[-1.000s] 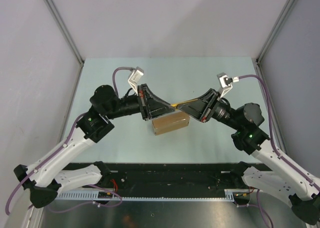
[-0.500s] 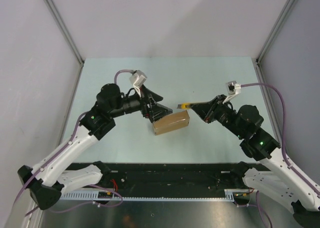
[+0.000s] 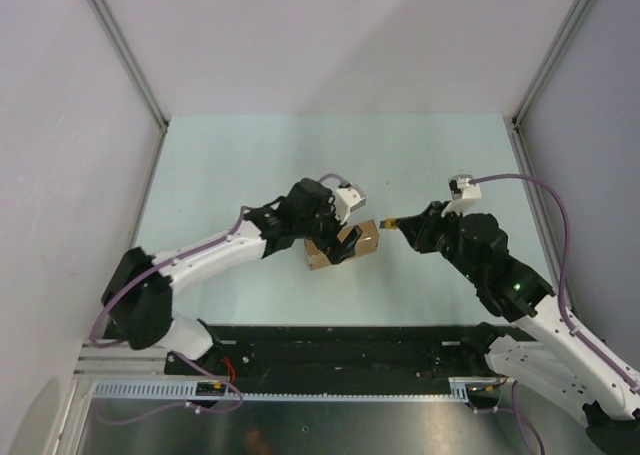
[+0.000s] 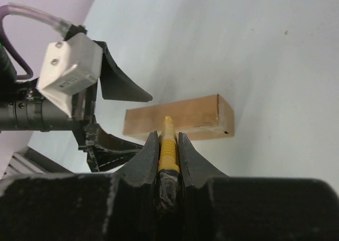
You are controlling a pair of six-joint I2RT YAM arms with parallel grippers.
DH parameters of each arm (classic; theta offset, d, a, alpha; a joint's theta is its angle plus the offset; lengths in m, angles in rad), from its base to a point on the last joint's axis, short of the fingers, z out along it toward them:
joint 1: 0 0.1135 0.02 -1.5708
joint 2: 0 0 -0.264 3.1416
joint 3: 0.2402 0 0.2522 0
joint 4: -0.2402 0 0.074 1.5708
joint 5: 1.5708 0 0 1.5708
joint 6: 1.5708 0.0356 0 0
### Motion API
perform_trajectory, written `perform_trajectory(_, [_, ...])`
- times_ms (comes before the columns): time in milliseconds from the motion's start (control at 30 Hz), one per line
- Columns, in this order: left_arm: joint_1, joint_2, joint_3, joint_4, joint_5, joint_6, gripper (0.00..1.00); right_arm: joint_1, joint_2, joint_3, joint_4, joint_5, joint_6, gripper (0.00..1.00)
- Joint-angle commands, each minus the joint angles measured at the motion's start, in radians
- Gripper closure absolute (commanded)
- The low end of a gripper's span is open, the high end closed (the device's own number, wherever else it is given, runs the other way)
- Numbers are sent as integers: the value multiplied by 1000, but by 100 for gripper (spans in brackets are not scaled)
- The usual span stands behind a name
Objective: Unpack the express box
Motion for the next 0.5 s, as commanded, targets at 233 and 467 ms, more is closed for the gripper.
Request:
perform_trajectory(233, [-3,232,161,-2,-31,208,1,-19,7,-149,141,93,-3,100])
perform_trajectory(467, [-3,315,204,-14,-73,249,8,-21,72,-177,241,85,-35,100])
